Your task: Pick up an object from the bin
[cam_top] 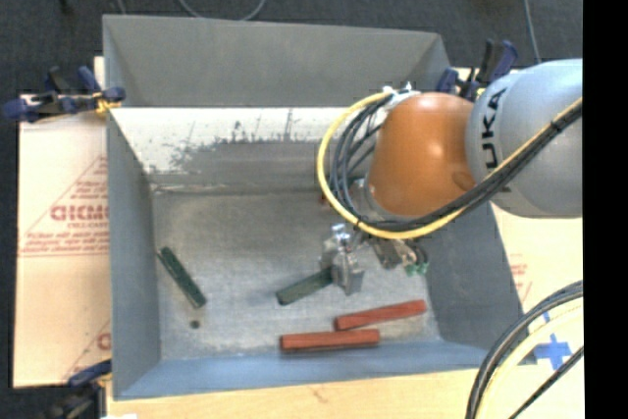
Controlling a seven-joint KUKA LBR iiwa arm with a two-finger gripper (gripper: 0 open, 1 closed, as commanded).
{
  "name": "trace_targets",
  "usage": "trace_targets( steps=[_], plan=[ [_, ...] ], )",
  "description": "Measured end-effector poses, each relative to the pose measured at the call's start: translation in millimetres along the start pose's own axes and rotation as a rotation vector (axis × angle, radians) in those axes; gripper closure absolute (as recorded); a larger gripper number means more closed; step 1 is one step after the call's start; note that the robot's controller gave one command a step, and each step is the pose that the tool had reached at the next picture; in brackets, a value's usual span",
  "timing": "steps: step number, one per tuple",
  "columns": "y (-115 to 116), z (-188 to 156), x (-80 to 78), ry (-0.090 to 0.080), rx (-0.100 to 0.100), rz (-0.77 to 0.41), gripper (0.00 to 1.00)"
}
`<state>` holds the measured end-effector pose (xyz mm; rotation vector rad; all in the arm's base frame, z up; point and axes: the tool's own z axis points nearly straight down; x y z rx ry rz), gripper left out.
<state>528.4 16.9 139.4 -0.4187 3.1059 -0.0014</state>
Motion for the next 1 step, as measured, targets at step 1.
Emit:
trace_targets(
  steps=[1],
  plan=[
    [25.5,-98.9,-8.7,-0.004,0.000,-0.021,1.00]
  ],
)
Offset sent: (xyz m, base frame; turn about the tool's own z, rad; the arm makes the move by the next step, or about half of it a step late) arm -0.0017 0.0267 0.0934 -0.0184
